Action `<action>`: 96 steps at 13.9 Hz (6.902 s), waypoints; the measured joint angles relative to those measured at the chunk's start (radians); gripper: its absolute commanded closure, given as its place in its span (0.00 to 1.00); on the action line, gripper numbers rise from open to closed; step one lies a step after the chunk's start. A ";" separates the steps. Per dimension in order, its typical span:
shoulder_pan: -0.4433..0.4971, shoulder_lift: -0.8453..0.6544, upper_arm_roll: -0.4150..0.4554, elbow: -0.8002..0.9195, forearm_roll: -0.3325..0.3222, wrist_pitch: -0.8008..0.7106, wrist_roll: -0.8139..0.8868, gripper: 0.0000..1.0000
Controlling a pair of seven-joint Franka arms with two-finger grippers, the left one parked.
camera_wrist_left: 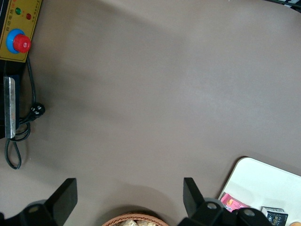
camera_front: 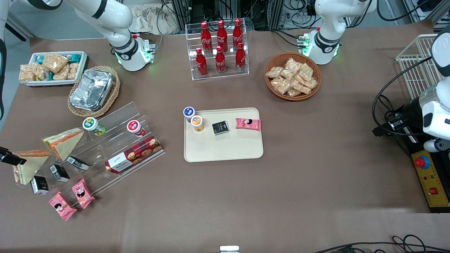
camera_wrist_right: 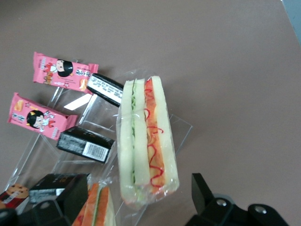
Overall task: Place sandwich on tray
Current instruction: 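Lower the right gripper over a wrapped sandwich and close on it, then lift the wrapped sandwich up out of the acrylic stand, then carry the sandwich over the cream tray with the right gripper, then lower the sandwich onto the tray and open the right gripper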
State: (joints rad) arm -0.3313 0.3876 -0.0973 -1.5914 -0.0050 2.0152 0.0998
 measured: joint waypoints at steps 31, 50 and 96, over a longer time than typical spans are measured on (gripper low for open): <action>0.034 -0.052 0.011 0.143 0.011 -0.337 -0.179 1.00; 0.418 -0.164 0.359 0.163 0.143 -0.444 1.112 1.00; 0.855 0.416 0.361 0.136 -0.333 0.284 2.211 0.02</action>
State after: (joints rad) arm 0.5239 0.8036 0.2640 -1.4549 -0.3385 2.2992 2.3108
